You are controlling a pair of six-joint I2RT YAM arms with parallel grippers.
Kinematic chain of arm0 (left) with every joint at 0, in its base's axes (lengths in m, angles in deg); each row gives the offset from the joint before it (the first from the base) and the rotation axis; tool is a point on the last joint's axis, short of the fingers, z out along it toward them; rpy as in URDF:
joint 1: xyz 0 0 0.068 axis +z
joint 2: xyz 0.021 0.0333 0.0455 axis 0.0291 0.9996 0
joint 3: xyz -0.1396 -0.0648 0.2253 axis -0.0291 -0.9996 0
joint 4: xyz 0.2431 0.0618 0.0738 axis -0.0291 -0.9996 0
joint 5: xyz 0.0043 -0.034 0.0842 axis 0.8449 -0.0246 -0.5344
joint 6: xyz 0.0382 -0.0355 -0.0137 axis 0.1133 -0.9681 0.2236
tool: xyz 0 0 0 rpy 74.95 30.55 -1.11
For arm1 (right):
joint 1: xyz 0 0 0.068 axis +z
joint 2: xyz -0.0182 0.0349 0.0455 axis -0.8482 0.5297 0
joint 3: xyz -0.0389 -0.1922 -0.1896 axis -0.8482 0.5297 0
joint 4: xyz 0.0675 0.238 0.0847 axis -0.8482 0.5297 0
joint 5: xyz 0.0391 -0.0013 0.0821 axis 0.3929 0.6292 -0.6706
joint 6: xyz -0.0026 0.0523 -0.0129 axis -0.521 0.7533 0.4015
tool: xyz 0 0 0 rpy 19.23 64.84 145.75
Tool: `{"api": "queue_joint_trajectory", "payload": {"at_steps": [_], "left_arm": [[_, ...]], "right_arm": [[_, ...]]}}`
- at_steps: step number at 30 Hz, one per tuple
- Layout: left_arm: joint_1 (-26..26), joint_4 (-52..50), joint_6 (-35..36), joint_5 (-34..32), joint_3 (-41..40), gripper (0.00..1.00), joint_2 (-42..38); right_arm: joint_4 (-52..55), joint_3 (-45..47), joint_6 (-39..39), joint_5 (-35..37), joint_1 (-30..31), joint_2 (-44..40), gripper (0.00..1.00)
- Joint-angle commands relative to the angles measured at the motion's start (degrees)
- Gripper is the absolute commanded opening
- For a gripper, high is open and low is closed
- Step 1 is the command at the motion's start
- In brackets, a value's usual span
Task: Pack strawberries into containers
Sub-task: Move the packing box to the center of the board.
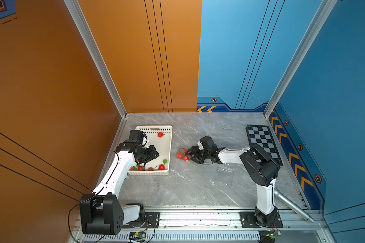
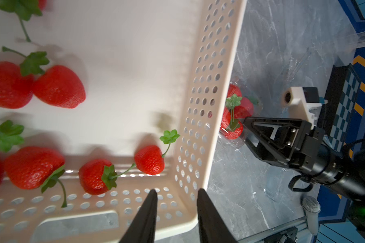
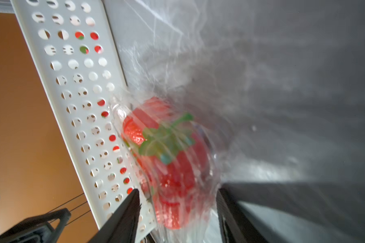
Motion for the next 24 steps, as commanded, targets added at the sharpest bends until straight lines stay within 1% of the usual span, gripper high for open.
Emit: {"api": "queue_joint_trajectory", "payload": {"at_steps": [1,6,11,13,14,16,17,19,20,24], "left_arm": [[1.7,-1.3,0.3,0.1,-0.4,0.35,0.5],[2.8,-1.1,0.5,-0.9,0.6,0.35,2.4],[3.2,1.2,-0.3,-2.6,1.3,0.38,4.6],[3.1,2.5,-0.7,-2.7,1.6,0.38,5.3],[3.1,3.1,-0.8,-3.0,1.9,0.40,5.6],[3.0,3.4,-0.9,-4.8,2.1,0.41,6.2],[3.0,3.5,-0.6,-5.8,4.1,0.42,6.7],[3.0,4.5,-0.5,-6.9,4.9,0.43,7.4],[3.0,5.3,-0.4,-7.0,5.2,0.43,7.9],[2.7,9.0,-0.9,-8.0,5.8,0.44,9.8]], "right_arm": [[5.9,-4.1,-2.1,0.8,-1.5,4.7,0.60],[10.9,-12.5,-4.5,0.2,-2.5,8.6,0.61],[14.7,-17.3,-6.5,-0.1,-3.3,10.5,0.61],[17.6,-18.1,-8.7,0.0,-3.7,9.9,0.62],[21.1,-19.1,-11.0,0.5,-3.8,9.6,0.63],[25.8,-19.6,-14.6,3.1,-4.2,7.1,0.63],[27.4,-19.3,-16.7,4.1,-4.5,5.4,0.63],[32.8,-19.9,-20.7,5.8,-5.3,3.1,0.63],[34.5,-19.9,-22.6,6.6,-5.8,0.3,0.63],[36.2,-18.2,-27.7,4.2,-7.3,-5.2,0.63]]}}
